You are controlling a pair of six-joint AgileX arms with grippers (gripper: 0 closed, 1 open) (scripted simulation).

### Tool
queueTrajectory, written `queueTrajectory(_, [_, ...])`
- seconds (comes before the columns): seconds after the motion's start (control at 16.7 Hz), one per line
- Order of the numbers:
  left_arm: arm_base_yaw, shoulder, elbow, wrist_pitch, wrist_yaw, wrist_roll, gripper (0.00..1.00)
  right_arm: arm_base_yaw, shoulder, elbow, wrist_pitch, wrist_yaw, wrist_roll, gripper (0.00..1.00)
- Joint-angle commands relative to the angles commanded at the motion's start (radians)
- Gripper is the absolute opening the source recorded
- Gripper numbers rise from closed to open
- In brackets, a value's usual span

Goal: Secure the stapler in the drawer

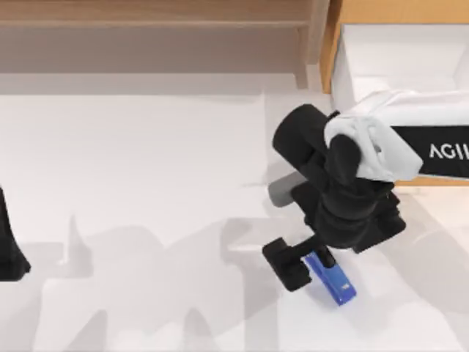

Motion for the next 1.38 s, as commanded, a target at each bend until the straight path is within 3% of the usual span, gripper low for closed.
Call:
queueTrajectory(0.36, [0.000,0.000,0.000,0.000,0.000,0.000,1.00,0.002,0.022,-0.024,0.038,0.000,0.002,1.00])
queueTrajectory(1.14, [0.000,0.000,0.000,0.000,0.000,0.000,1.00,0.002,0.022,-0.024,0.038,0.000,0.002,0.02])
queueTrajectory(1.38, [0.000,0.000,0.000,0.000,0.000,0.000,1.00,0.002,0.022,-0.024,0.038,0.000,0.002,0.00])
